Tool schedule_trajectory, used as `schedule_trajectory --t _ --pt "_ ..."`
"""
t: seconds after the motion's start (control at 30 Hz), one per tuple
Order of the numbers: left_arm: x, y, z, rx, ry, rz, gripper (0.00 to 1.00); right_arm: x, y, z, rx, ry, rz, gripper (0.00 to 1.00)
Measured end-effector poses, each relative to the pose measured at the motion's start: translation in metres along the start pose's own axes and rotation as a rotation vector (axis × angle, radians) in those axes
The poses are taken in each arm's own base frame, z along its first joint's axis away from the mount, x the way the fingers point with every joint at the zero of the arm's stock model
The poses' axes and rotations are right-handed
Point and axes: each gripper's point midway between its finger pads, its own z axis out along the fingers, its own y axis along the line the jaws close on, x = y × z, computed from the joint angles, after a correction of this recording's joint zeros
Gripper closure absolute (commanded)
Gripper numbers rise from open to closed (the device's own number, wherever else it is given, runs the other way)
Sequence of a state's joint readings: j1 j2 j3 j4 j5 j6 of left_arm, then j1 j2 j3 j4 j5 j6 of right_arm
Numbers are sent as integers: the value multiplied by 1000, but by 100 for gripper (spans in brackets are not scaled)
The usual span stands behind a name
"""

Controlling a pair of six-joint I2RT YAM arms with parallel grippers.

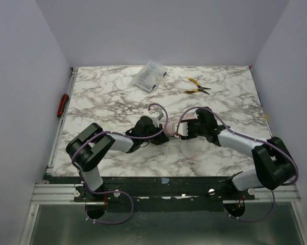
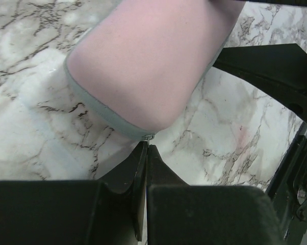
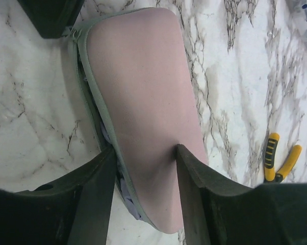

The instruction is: Open the umbrella

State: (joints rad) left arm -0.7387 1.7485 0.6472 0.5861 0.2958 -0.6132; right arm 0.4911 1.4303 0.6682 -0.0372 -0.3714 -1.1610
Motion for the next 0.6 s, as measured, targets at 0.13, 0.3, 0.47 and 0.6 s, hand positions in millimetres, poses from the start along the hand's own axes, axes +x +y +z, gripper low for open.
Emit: schedule_trajectory --t 0.13,0.3,0.47,0.6 --pt "-5 9 -8 -41 -10 0 100 2 -2 0 28 2 -59 57" --pt "-12 22 -13 -85 -23 23 100 4 2 -4 41 0 -138 59" --pt "-26 33 -14 -120 -33 74 100 0 16 -12 25 -26 -254 59" --pt "-35 36 -10 -127 -40 136 100 -4 30 -20 6 -58 -347 49"
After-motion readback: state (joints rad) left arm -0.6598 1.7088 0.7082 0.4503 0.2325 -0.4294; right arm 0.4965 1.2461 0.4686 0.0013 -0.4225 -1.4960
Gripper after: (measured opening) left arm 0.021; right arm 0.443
